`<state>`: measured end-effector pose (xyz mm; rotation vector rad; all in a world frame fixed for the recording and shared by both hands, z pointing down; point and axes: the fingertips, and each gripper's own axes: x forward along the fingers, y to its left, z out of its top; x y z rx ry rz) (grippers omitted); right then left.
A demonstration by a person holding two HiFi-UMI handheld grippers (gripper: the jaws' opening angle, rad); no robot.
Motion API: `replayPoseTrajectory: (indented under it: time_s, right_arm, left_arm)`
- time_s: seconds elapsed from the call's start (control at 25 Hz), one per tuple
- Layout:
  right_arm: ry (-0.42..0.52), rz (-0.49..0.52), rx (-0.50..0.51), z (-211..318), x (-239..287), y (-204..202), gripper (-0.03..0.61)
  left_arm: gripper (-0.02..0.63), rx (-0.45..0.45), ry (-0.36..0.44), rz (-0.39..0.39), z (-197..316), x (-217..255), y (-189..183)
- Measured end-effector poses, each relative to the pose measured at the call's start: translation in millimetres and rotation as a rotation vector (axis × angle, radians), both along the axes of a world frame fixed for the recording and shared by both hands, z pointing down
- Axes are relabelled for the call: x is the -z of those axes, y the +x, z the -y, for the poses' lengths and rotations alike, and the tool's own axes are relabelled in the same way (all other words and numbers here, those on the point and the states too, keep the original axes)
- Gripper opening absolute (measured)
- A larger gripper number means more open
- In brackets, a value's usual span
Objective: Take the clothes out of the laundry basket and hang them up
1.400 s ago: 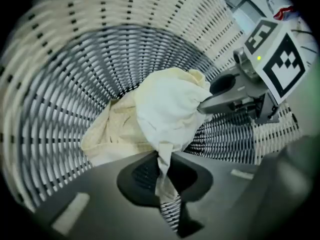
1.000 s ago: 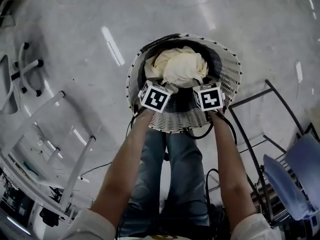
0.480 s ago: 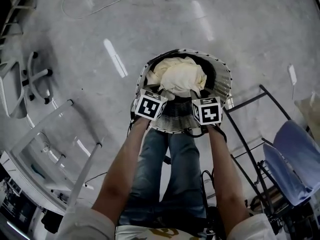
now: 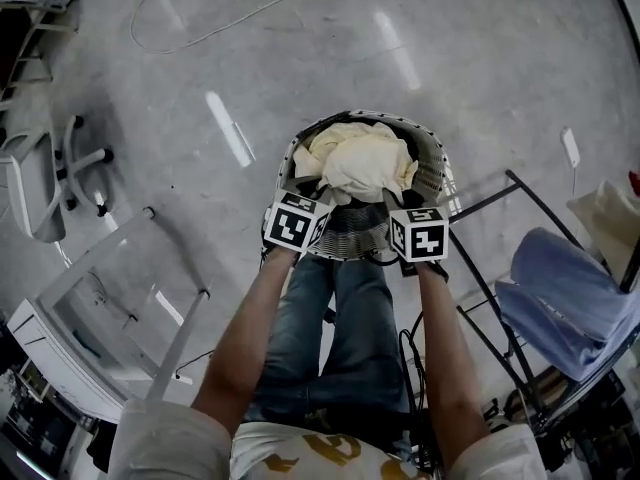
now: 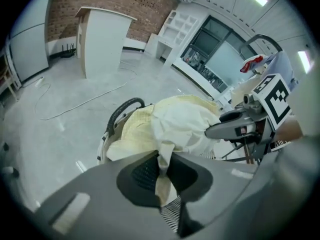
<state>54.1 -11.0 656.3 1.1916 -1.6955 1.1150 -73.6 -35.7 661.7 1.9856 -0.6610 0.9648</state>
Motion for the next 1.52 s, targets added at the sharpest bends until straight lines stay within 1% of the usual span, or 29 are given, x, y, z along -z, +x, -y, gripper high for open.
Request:
replayPoseTrajectory:
  time_s: [0.32,0.48,0.68,0.8,1.04,1.2,1.4,1.52]
  right_arm:
    - [0.055,0.028,-0.026,-2,70,1,0.117]
    - [0.096,0.061,-0.048,5,106,-7,0.117]
    - [0.153,0.073,-0.021,4,152,-7,0.117]
    - [0.174,0.083,-0.026,2,177,-5,0.118]
    - [0.24,0.059,-0.013,9,237,-9,0.118]
    - [0.286,0.05,-0.044,5,277,-6,0.118]
    - [0.344,0.037,-0.054,6,320,1,0.118]
    - [0.377,0.043,-0.09,4,342,4,0.118]
  left_arm:
    - [0.034,-0.032,0.042,-0.027,3,69,2]
    - [0.034,-0.036,0.087,-0.031,18,109,-6]
    - [0.034,-0.027,0.129,-0.053,21,158,-5]
    - [0.034,-0.034,0.146,-0.07,18,185,-5]
    - [0.034,-0.007,0.196,-0.115,24,240,-8]
    - [0.034,-0.033,0.234,-0.151,25,278,-4]
    - [0.034,-0.063,0.297,-0.187,28,323,4]
    - [0.034,-0.089,0.325,-0.209,27,345,8]
